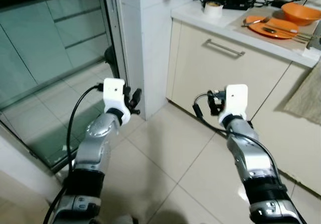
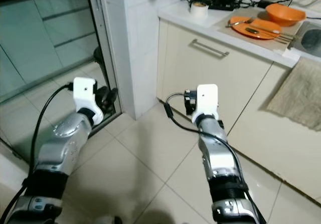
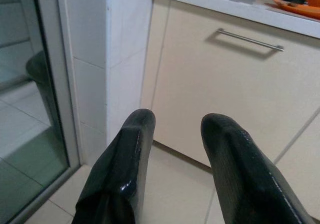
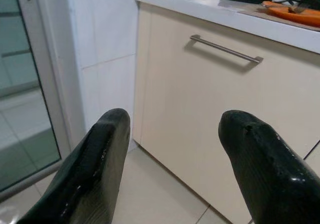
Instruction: Kitchen organization
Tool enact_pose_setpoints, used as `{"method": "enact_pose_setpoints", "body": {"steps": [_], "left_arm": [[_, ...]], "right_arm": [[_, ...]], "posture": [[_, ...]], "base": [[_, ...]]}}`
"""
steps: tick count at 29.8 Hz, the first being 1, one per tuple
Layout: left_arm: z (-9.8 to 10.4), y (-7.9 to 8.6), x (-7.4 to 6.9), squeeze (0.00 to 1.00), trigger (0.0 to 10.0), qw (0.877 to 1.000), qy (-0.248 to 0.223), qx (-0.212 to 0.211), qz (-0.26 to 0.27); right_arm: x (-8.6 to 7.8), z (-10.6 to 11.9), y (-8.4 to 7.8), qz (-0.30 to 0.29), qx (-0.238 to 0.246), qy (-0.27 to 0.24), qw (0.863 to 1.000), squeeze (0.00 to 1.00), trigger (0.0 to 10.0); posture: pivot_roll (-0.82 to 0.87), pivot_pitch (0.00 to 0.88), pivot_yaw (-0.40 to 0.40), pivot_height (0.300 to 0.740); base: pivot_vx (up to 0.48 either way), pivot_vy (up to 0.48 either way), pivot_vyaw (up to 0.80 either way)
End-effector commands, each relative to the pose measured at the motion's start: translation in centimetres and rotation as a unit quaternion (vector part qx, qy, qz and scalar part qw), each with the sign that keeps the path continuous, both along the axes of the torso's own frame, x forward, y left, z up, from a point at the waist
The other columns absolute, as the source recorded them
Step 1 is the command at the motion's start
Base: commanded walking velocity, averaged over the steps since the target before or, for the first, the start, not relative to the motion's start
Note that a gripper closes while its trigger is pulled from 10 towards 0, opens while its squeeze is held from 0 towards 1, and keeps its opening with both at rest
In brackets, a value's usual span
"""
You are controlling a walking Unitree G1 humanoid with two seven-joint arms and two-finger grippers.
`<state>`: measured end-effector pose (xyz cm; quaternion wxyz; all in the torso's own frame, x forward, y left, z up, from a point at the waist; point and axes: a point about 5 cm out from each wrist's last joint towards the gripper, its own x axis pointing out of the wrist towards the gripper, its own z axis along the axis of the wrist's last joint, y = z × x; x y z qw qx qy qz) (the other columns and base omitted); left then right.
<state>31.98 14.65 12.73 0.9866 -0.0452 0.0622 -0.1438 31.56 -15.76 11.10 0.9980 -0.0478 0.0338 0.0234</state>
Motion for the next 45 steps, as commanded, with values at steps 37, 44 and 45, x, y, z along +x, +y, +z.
{"method": "enact_pose_setpoints", "body": {"steps": [37, 44, 45], "left_arm": [[1.9, -1.1, -2.0, 0.00, 10.0, 0.999, -0.020, -0.015, -0.046], [1.9, -1.5, -2.0, 0.00, 10.0, 0.998, -0.022, -0.015, -0.055], [1.9, -1.5, -2.0, 0.00, 10.0, 0.998, -0.021, -0.016, -0.058]], "right_arm": [[-4.0, 0.4, 0.0, 0.005, -0.022, -0.015, 1.000, 0.00, 10.0], [-3.8, 0.5, 0.3, 0.008, -0.013, -0.025, 1.000, 0.00, 10.0], [-3.7, 0.5, 0.3, 0.007, -0.012, -0.025, 1.000, 0.00, 10.0]], "posture": [[-0.03, 0.000, 0.043, 0.740], [-0.02, 0.000, 0.048, 0.740], [-0.02, 0.000, 0.047, 0.740]], "base": [[0.207, 0.000, 0.00], [0.473, 0.000, 0.00], [0.480, 0.000, 0.00]]}}
